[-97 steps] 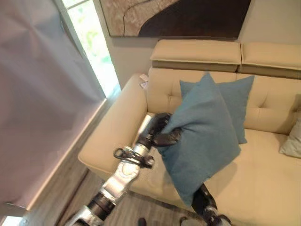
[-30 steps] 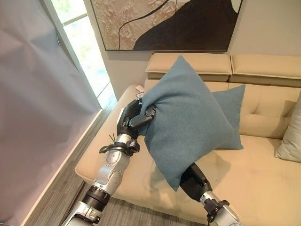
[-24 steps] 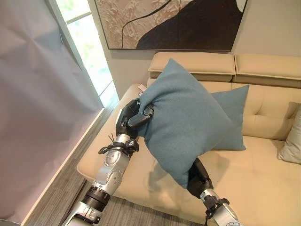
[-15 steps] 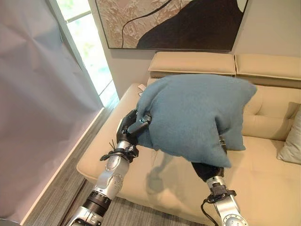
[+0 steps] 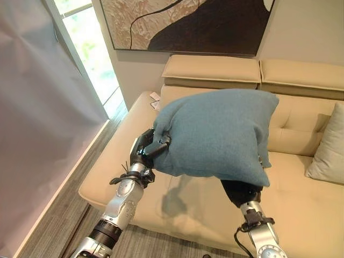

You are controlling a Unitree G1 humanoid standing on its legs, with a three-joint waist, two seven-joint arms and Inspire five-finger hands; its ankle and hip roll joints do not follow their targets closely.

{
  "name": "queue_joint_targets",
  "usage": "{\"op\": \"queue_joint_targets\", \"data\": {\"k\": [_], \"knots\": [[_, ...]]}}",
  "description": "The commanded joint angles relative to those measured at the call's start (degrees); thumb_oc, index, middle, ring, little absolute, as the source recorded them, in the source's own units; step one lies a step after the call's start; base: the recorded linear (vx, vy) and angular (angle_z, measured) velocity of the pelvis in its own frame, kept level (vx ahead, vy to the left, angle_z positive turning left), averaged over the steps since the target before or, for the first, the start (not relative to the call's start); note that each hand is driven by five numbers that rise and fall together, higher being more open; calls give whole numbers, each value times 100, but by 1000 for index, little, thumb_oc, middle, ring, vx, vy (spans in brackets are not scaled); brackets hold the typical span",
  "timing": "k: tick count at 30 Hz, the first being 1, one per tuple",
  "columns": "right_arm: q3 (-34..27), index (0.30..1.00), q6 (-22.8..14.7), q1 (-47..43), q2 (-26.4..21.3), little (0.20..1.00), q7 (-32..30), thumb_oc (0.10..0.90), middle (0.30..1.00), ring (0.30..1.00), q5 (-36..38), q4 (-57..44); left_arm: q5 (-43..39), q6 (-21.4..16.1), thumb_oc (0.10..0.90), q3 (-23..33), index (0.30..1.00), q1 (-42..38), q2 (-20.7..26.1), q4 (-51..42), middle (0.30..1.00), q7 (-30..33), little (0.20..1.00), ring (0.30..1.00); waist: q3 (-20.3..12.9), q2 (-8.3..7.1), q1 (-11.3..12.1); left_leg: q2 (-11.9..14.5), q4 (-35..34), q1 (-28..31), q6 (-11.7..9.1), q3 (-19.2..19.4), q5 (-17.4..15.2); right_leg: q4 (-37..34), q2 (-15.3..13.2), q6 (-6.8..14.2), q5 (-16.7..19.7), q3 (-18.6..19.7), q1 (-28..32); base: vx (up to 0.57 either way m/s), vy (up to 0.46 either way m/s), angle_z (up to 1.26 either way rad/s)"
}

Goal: Pick up all the scattered cushions and arrange them neatly on the sofa.

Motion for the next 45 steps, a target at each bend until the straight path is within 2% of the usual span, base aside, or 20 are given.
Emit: {"op": "queue_joint_targets", "data": {"k": [1, 5, 10, 19, 24, 28, 34, 39, 45], "knots": [[303, 900, 227, -687, -131, 900, 668, 800, 900, 900, -365, -660, 749, -714, 400, -700, 300, -1026, -467, -724, 300, -879, 300, 300, -705, 149, 41, -183, 320, -56, 60, 339, -660, 795, 313, 110, -503, -58, -560, 6, 10, -5], [365, 900, 412, -529, -165, 900, 802, 800, 900, 900, -204, -580, 1346, -701, 400, -706, 300, -1045, -354, -627, 300, -894, 300, 300, -716, 112, 45, -169, 318, -71, 52, 347, -663, 790, 314, 119, -503, -64, -573, 4, 3, -6], [358, 900, 412, -628, -130, 900, 900, 800, 900, 900, -25, -759, 1860, -688, 400, -746, 300, -892, -251, -439, 300, -959, 300, 300, -739, 91, 91, -166, 310, -58, 54, 366, -677, 760, 325, 115, -505, -41, -570, 21, 5, -7], [341, 900, 222, -917, 67, 900, 1099, 800, 900, 900, 221, -1220, 1849, -629, 400, -727, 300, -523, -220, -386, 300, -1171, 300, 300, -786, 72, 181, -164, 282, -22, 61, 313, -692, 705, 324, 94, -520, -69, -495, 7, 0, 0], [231, 900, 255, -891, -174, 900, 1192, 800, 900, 900, 155, -1681, 2045, -620, 400, -612, 300, -429, -80, -343, 300, -1253, 300, 300, -801, 57, 196, -159, 283, -12, 52, 280, -699, 704, 335, 75, -551, -107, -466, 4, 0, 1], [-138, 900, 226, -521, -345, 900, 958, 800, 900, 900, -73, -1426, 2117, -605, 400, -477, 300, -280, 39, -317, 300, -1291, 300, 300, -812, 47, 143, -148, 278, 7, 41, 278, -712, 726, 338, 81, -561, -114, -464, 0, 0, 0], [-493, 900, 189, -349, -164, 900, 790, 800, 900, 900, -9, -1113, 1924, -568, 400, -376, 300, -89, 94, -450, 300, -1388, 300, 300, -813, 64, 104, -136, 281, 22, 46, 287, -720, 742, 359, 76, -569, -106, -468, 3, -4, -1], [-558, 900, 49, -418, 83, 900, 754, 800, 900, 900, 244, -1319, 1938, -540, 400, -348, 300, 46, 115, -473, 300, -1455, 300, 300, -824, 107, 106, -140, 287, 36, 50, 297, -733, 738, 367, 65, -577, -103, -462, 3, -3, -1], [-553, 900, 40, -400, 46, 900, 773, 800, 900, 900, 356, -1649, 1904, -520, 400, -277, 300, 183, 148, -402, 300, -1492, 300, 300, -825, 128, 115, -144, 310, 30, 48, 296, -743, 755, 370, 57, -585, -116, -461, 0, 0, 0]]}}
